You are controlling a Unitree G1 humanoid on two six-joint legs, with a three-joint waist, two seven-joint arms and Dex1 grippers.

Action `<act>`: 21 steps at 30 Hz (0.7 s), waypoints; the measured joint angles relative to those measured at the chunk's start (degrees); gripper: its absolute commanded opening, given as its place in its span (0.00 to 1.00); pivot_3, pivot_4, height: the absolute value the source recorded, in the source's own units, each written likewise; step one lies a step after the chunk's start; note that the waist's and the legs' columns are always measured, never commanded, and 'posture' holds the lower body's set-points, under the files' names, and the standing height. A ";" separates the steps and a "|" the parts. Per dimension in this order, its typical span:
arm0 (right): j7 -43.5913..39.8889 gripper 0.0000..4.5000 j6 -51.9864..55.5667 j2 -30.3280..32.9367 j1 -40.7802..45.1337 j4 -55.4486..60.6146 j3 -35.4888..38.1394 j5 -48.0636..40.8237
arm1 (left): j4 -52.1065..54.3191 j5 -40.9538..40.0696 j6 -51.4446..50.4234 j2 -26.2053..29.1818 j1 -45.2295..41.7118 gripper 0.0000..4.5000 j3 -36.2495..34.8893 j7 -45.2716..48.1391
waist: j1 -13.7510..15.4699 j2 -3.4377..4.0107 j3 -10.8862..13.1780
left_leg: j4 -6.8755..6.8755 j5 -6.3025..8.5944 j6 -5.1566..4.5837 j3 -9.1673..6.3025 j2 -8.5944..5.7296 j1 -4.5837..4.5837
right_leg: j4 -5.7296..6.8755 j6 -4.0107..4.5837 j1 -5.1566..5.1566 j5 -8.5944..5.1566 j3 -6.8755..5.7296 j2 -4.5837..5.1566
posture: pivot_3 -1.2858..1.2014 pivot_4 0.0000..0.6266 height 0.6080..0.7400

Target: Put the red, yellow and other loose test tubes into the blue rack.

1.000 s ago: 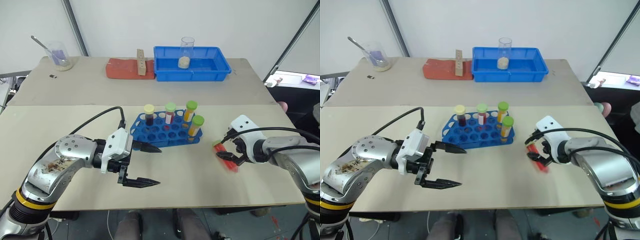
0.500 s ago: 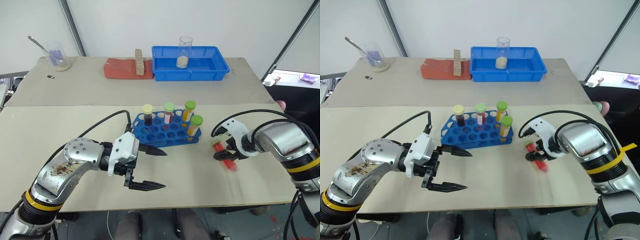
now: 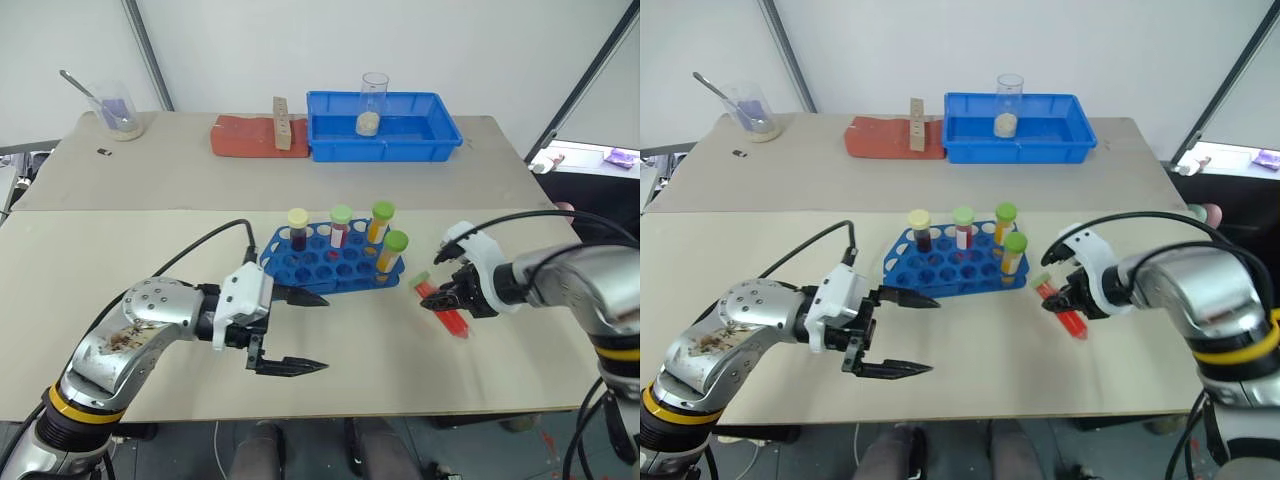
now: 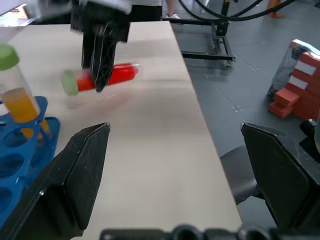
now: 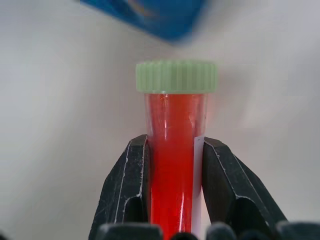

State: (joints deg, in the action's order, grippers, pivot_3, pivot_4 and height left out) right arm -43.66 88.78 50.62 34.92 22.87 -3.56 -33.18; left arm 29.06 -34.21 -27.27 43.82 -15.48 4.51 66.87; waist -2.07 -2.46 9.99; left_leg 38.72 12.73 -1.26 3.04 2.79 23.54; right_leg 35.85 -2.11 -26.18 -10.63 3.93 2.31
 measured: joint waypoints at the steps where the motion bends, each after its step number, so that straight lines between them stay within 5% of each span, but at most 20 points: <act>1: 0.00 0.23 0.13 -1.35 -1.65 2.50 2.77 -1.13 | -0.50 -0.13 0.40 -0.17 0.52 1.00 -1.07 -0.14 | 0.03 0.00 0.00 | 0.00 0.00 0.00 -0.01 0.00 0.01 | -0.01 -0.01 0.00 0.00 -0.01 0.00 | 0.52 0.24 1.00; 4: 1.22 0.23 -2.10 -12.83 -7.18 8.20 13.74 -5.14 | -1.05 -2.03 1.00 -1.12 1.46 1.00 -4.44 -1.19 | -0.15 -0.07 -0.02 | 0.05 0.00 0.00 -0.04 0.05 -0.02 | 0.01 -0.06 0.05 0.05 -0.01 -0.07 | 0.52 0.24 1.00; 7: 4.36 0.23 -11.85 -23.57 -11.82 13.84 16.67 -7.45 | -1.34 -4.26 0.91 -1.17 3.03 1.00 -8.22 -2.27 | -0.36 0.02 0.01 | 0.08 -0.01 0.01 -0.01 0.06 -0.04 | 0.11 -0.05 0.02 0.05 0.02 -0.08 | 0.52 0.24 1.00; 12: 9.31 0.23 -35.02 -31.97 -14.09 14.51 6.81 2.16 | -3.35 -5.22 1.10 -0.12 4.24 1.00 -11.59 -2.53 | -0.50 0.02 0.00 | 0.01 -0.01 0.02 0.02 0.06 -0.10 | 0.10 0.17 0.00 -0.07 0.01 -0.07 | 0.52 0.24 1.00; 21: 16.26 0.23 -66.66 -43.55 -16.23 -3.86 -3.18 17.80 | -4.83 -2.15 1.91 3.16 4.25 1.00 -11.27 -2.52 | -0.47 0.01 0.00 | 0.00 0.00 0.02 0.07 0.06 -0.06 | 0.10 0.17 -0.03 -0.01 0.01 -0.03 | 0.52 0.24 1.00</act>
State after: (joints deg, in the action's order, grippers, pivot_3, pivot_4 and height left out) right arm -27.40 22.12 7.07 18.70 19.01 -6.74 -15.39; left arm 24.23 -36.36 -25.36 46.98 -11.23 -6.76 64.34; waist -2.54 -2.45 9.99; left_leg 38.72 12.73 -1.24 3.10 2.84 23.48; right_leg 35.94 -1.94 -26.21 -10.65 3.95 2.28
